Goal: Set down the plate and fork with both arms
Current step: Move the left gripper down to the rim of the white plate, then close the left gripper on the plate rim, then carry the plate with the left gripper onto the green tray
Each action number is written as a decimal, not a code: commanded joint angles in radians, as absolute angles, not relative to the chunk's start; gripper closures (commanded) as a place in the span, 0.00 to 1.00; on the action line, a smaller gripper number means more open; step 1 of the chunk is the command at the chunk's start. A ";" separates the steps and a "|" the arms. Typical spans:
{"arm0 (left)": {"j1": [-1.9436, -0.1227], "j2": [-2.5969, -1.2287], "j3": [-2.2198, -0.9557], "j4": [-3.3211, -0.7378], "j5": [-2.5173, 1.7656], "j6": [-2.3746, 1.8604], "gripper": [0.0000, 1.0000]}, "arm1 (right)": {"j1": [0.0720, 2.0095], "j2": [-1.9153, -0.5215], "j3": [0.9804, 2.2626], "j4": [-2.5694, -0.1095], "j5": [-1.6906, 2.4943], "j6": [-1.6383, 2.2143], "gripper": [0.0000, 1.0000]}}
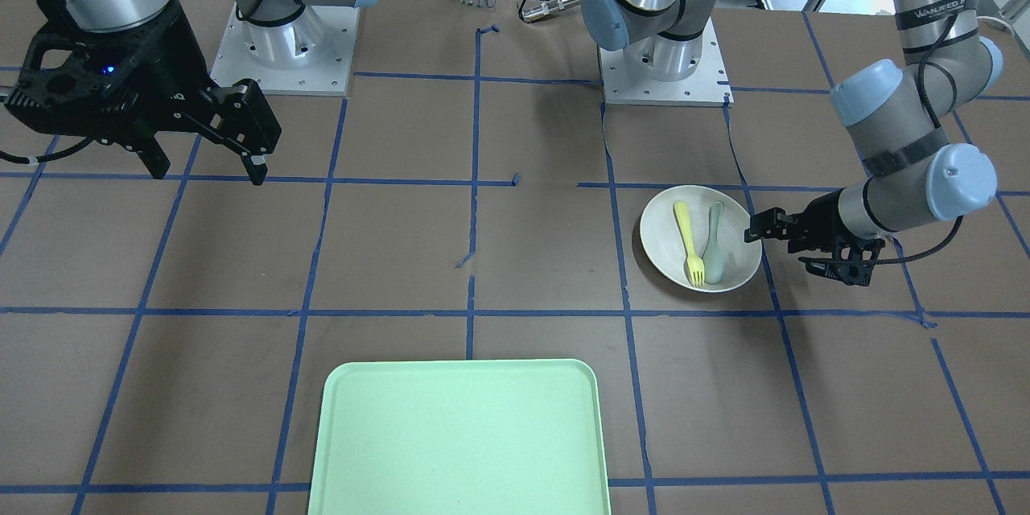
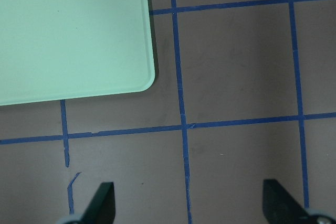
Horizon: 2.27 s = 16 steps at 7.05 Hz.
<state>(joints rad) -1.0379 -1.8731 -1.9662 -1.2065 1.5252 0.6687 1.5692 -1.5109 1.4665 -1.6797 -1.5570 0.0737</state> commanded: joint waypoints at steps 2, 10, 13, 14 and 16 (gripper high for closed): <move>-1.039 -1.901 -1.968 -1.218 1.520 0.673 0.26 | 1.569 -1.511 1.468 -1.680 -1.557 0.074 0.00; -1.046 -1.902 -1.939 -1.281 1.476 0.675 1.00 | 1.571 -1.513 1.470 -1.681 -1.557 0.075 0.00; -1.037 -1.890 -1.881 -1.409 1.392 0.683 1.00 | 1.572 -1.511 1.470 -1.683 -1.557 0.077 0.00; -1.038 -1.890 -1.867 -1.417 1.388 0.670 1.00 | 1.572 -1.511 1.470 -1.683 -1.557 0.077 0.00; -1.109 -1.901 -1.777 -1.417 1.390 0.577 1.00 | 1.572 -1.511 1.470 -1.683 -1.555 0.077 0.00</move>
